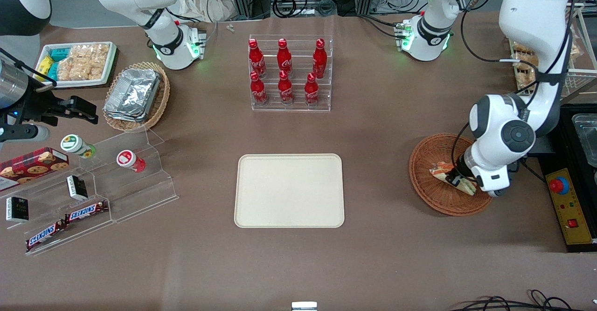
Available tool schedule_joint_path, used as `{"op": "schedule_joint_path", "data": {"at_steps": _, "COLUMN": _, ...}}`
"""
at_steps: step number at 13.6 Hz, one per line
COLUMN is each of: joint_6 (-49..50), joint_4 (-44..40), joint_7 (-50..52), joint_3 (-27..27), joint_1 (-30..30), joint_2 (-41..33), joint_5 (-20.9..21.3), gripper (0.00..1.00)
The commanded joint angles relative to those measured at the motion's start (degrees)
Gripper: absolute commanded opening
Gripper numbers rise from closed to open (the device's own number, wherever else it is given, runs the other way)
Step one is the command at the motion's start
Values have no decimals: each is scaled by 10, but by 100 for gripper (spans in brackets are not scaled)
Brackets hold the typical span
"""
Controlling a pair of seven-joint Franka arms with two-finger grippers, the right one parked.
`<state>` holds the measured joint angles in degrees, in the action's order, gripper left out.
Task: Place sandwich from basket to tray
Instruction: 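Lift the sandwich and carry it toward the white tray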
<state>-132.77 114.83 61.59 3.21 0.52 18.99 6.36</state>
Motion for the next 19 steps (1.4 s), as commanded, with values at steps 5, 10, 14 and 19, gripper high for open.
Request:
{"op": "schedule_joint_path", "data": {"at_steps": 5, "joint_6": 204, "joint_4": -151, "joint_7": -115, "joint_3": 138, "joint_1": 13, "joint_2": -18, "joint_5": 2, "gripper": 0}}
{"op": "schedule_joint_path", "data": {"at_steps": 10, "joint_6": 114, "joint_4": -181, "joint_7": -257, "joint_3": 263, "joint_1": 19, "joint_2": 83, "joint_5": 8, "gripper": 0}}
{"op": "schedule_joint_path", "data": {"at_steps": 14, "joint_6": 60, "joint_4": -229, "joint_7": -248, "joint_3": 262, "joint_1": 87, "joint_2": 163, "joint_5": 22, "gripper": 0}}
{"op": "schedule_joint_path", "data": {"at_steps": 19, "joint_6": -10, "joint_4": -234, "joint_7": -166, "joint_3": 262, "joint_1": 102, "joint_2": 225, "joint_5": 155, "gripper": 0}}
